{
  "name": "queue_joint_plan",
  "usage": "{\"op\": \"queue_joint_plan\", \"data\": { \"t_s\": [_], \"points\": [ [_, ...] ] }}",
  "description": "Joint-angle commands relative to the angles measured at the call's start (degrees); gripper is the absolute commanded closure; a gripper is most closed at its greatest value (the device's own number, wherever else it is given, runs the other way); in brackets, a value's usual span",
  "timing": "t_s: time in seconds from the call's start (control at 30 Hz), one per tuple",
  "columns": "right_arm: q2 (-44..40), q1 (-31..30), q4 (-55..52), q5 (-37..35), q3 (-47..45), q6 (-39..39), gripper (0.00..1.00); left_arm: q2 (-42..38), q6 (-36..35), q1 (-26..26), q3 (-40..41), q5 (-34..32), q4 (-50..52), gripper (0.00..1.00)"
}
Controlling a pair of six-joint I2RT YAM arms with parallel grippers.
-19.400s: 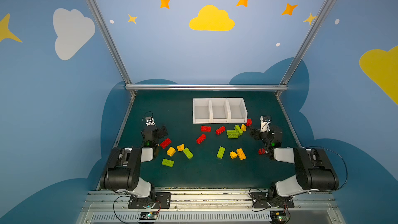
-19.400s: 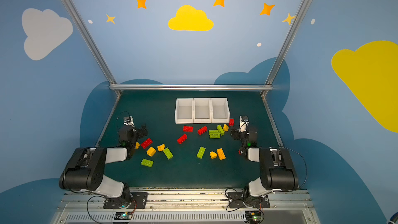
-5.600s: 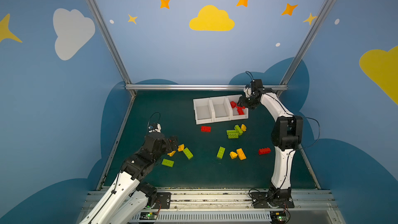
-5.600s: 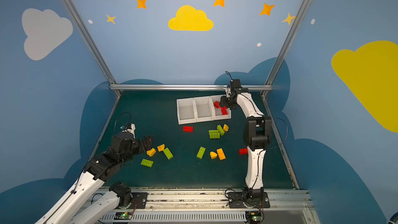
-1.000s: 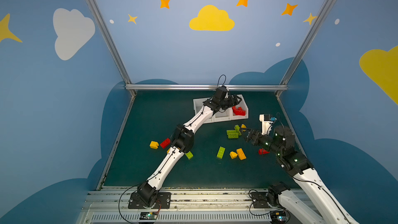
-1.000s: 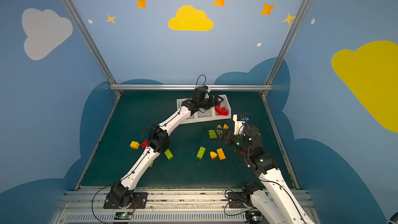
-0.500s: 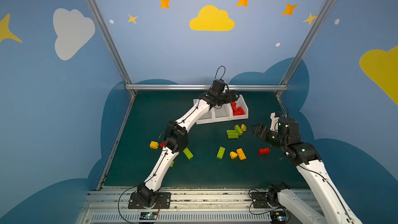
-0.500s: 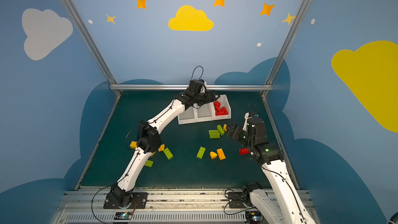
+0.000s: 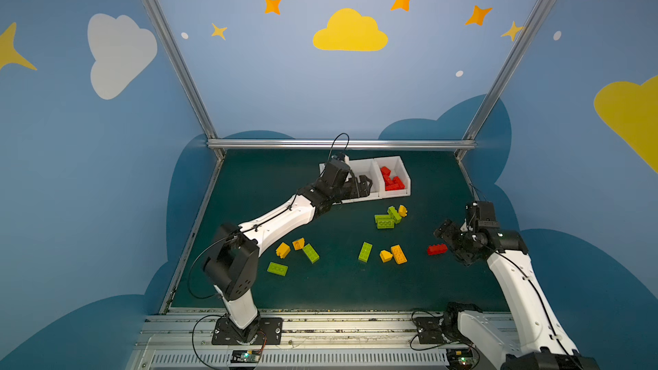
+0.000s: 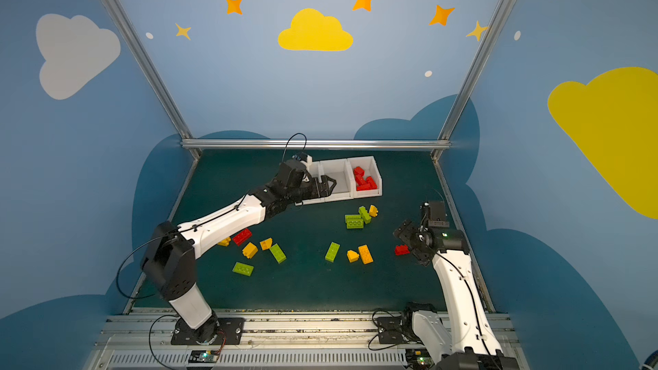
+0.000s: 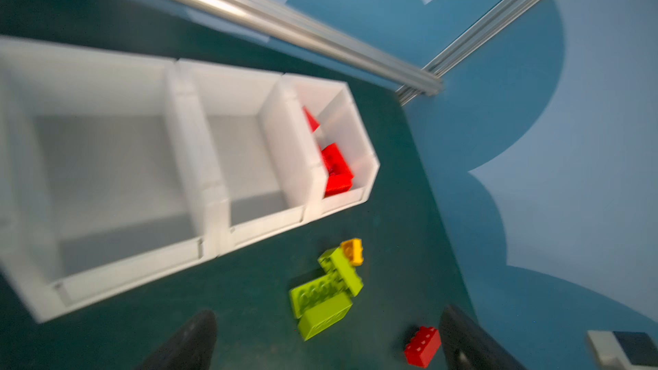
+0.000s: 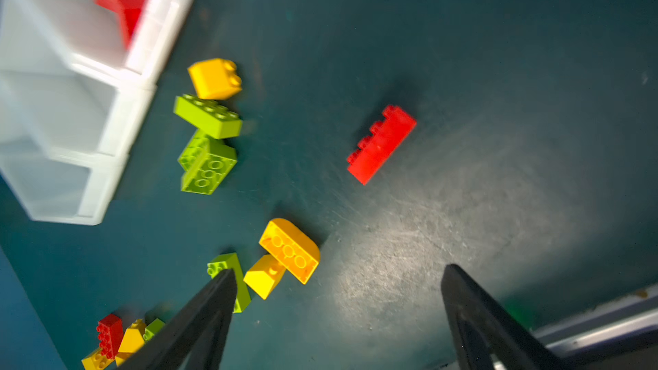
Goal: Sort the legos into containers by color
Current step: Pick up the lego from the middle-right of the table.
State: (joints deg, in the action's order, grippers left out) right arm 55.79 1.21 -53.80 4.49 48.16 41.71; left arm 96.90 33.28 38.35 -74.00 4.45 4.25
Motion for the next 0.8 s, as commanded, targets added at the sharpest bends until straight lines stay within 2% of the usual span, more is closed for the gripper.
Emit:
{"op": "queue_joint_plan", "data": {
  "t_s": [0.0, 0.13, 0.37, 0.77],
  "points": [
    [2.5, 1.0, 1.2, 3.6, -2.2, 1.3, 0.12, -4.7, 1.6, 0.0, 7.5, -2.6, -4.6, 0.04],
    [7.4, 1.2, 3.9, 3.6, -3.0, 0.7, 0.12, -9.7, 1.6, 1.2, 15.5, -4.8, -6.0, 0.04],
    [15.8, 1.5, 8.7, 4.0, -2.9, 1.1, 0.17, -17.0, -1.1, 1.6, 19.4, -7.9, 2.4, 0.04],
    [25.8, 2.7, 14.3, 2.5, -2.1, 1.0, 0.32, -35.4, -2.4, 1.7, 28.5, -11.9, 11.7, 0.04]
  ]
}}
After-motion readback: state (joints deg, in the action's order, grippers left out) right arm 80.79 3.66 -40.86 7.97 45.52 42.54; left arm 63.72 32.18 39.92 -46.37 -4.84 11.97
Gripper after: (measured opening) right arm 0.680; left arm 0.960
